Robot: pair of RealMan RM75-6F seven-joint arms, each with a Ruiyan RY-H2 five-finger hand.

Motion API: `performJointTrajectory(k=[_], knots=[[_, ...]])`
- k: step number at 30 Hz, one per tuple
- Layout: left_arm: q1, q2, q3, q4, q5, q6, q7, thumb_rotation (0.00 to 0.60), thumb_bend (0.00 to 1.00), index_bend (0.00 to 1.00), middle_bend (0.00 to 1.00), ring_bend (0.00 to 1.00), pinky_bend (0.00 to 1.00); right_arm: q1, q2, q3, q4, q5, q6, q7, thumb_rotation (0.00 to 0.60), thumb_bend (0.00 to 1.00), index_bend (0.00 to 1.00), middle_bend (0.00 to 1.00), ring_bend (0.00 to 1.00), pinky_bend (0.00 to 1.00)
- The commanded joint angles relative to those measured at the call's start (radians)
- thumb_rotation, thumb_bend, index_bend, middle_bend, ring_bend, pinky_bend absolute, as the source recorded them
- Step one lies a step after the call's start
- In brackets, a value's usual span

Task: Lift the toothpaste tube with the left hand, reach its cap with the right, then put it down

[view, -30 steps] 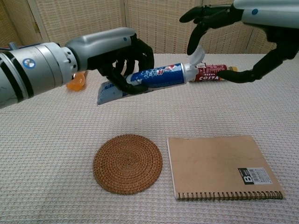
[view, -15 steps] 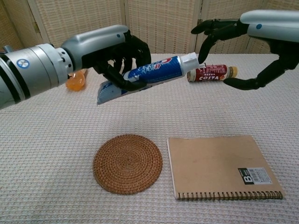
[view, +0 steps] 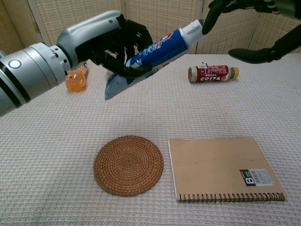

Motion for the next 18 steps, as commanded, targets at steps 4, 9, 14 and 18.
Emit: performJointTrajectory(k=[4, 9, 14, 18], knots=[[0.003, -0.026, 0.003, 0.019, 0.014, 0.014, 0.004, 0.600, 0.77, 0.70, 0.74, 0.72, 0.73, 0.048, 0.011, 0.006, -0.025, -0.020, -0.020, 0.167, 0.413, 0.13, 0.00, 0.00, 0.00, 0.00], [0.005, -0.050, -0.004, 0.029, 0.012, 0.029, 0.009, 0.600, 0.77, 0.70, 0.74, 0.72, 0.73, 0.071, -0.021, 0.014, 0.000, -0.019, -0.017, 0.259, 0.344, 0.06, 0.00, 0.00, 0.00, 0.00], [0.007, -0.069, -0.004, 0.039, 0.022, 0.043, 0.014, 0.600, 0.77, 0.70, 0.74, 0.72, 0.73, 0.093, -0.054, 0.023, 0.033, -0.004, -0.020, 0.326, 0.342, 0.06, 0.00, 0.00, 0.00, 0.00], [0.007, -0.075, -0.001, 0.042, 0.032, 0.049, 0.024, 0.600, 0.77, 0.70, 0.74, 0.72, 0.73, 0.113, -0.072, 0.033, 0.056, 0.010, -0.027, 0.380, 0.341, 0.06, 0.00, 0.00, 0.00, 0.00]])
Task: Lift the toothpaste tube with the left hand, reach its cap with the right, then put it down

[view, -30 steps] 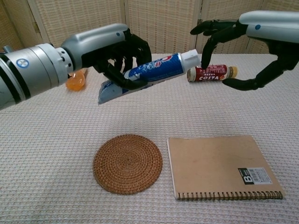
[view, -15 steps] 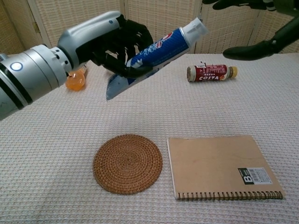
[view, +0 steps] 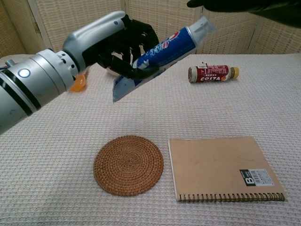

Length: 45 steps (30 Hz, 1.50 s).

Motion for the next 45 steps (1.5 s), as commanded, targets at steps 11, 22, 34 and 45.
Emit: performJointTrajectory(k=[11, 22, 34, 45], knots=[[-0.002, -0.015, -0.006, 0.000, 0.014, 0.010, 0.007, 0.600, 0.77, 0.70, 0.74, 0.71, 0.73, 0.055, -0.058, 0.025, 0.044, 0.037, -0.020, 0.098, 0.339, 0.06, 0.00, 0.00, 0.00, 0.00], [-0.002, -0.021, -0.015, -0.004, 0.017, 0.016, -0.002, 0.600, 0.77, 0.70, 0.74, 0.71, 0.73, 0.080, -0.115, 0.033, 0.060, 0.054, -0.015, 0.141, 0.335, 0.06, 0.00, 0.00, 0.00, 0.00], [-0.002, -0.025, -0.028, -0.005, 0.022, 0.025, -0.049, 0.600, 0.77, 0.70, 0.74, 0.71, 0.73, 0.093, -0.155, 0.032, 0.084, 0.046, 0.007, 0.233, 0.335, 0.06, 0.00, 0.00, 0.00, 0.00], [-0.003, -0.020, -0.019, 0.018, 0.038, 0.025, -0.058, 0.600, 0.77, 0.70, 0.74, 0.71, 0.73, 0.080, -0.138, 0.026, 0.103, 0.016, 0.066, 0.303, 0.331, 0.06, 0.00, 0.00, 0.00, 0.00]])
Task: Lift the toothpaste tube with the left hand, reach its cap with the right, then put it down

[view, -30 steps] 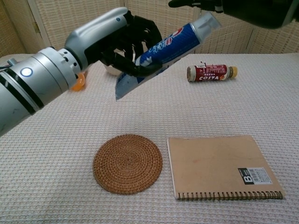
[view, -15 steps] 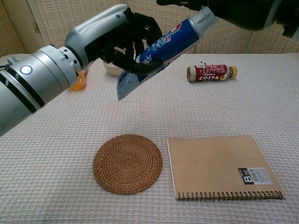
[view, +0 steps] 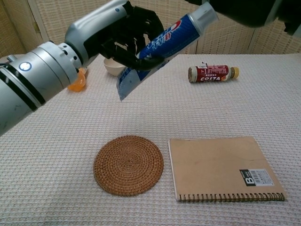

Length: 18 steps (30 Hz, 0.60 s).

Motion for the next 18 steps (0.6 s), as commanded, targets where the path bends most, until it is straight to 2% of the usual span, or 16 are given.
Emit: performJointTrajectory(k=[1, 10, 14, 18], knots=[[0.000, 0.003, 0.007, 0.013, 0.003, -0.006, 0.006, 0.600, 0.77, 0.70, 0.74, 0.71, 0.73, -0.011, 0.020, -0.002, 0.001, -0.012, 0.025, 0.015, 0.331, 0.06, 0.00, 0.00, 0.00, 0.00], [-0.005, 0.010, 0.033, 0.100, 0.000, -0.043, 0.028, 0.600, 0.77, 0.69, 0.74, 0.70, 0.71, -0.047, 0.101, -0.012, -0.003, -0.019, 0.071, 0.022, 0.332, 0.06, 0.00, 0.00, 0.00, 0.00], [-0.022, 0.033, 0.051, 0.149, -0.059, -0.140, 0.104, 0.600, 0.77, 0.67, 0.74, 0.67, 0.67, -0.064, 0.140, -0.024, -0.005, -0.021, 0.076, -0.003, 0.331, 0.06, 0.00, 0.00, 0.00, 0.00], [-0.044, 0.053, 0.056, 0.178, -0.175, -0.254, 0.240, 0.600, 0.77, 0.63, 0.70, 0.61, 0.59, -0.086, 0.172, -0.038, -0.005, -0.012, 0.077, -0.071, 0.332, 0.06, 0.00, 0.00, 0.00, 0.00]])
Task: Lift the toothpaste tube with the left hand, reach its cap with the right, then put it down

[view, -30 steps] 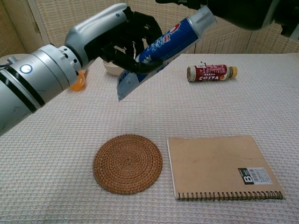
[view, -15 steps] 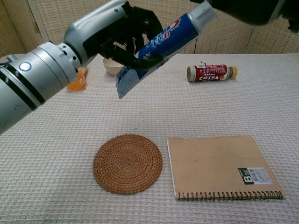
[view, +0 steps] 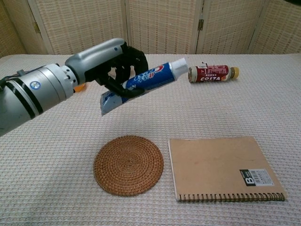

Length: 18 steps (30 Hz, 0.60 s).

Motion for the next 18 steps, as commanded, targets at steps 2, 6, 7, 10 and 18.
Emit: performJointTrajectory(k=[2, 6, 7, 10, 18], knots=[[-0.032, 0.021, 0.009, 0.055, -0.169, -0.140, 0.188, 0.600, 0.75, 0.60, 0.67, 0.59, 0.57, -0.032, 0.039, -0.020, -0.002, 0.012, 0.004, -0.086, 0.330, 0.06, 0.00, 0.00, 0.00, 0.00], [-0.041, -0.003, -0.003, 0.099, -0.270, -0.160, 0.282, 0.600, 0.73, 0.56, 0.63, 0.54, 0.53, -0.060, 0.059, -0.037, 0.001, 0.019, 0.011, -0.153, 0.329, 0.06, 0.00, 0.00, 0.00, 0.00], [-0.043, -0.009, -0.006, 0.108, -0.296, -0.165, 0.301, 0.600, 0.73, 0.55, 0.62, 0.53, 0.53, -0.066, 0.062, -0.040, 0.004, 0.022, 0.013, -0.171, 0.330, 0.06, 0.00, 0.00, 0.00, 0.00], [-0.052, -0.020, -0.011, 0.128, -0.380, -0.178, 0.377, 0.600, 0.69, 0.44, 0.54, 0.46, 0.49, -0.087, 0.071, -0.052, 0.008, 0.029, 0.017, -0.226, 0.329, 0.06, 0.00, 0.00, 0.00, 0.00], [-0.044, -0.034, -0.031, 0.110, -0.533, -0.145, 0.465, 0.600, 0.48, 0.20, 0.37, 0.32, 0.38, -0.144, 0.091, -0.074, 0.038, 0.067, 0.024, -0.381, 0.332, 0.06, 0.00, 0.00, 0.00, 0.00]])
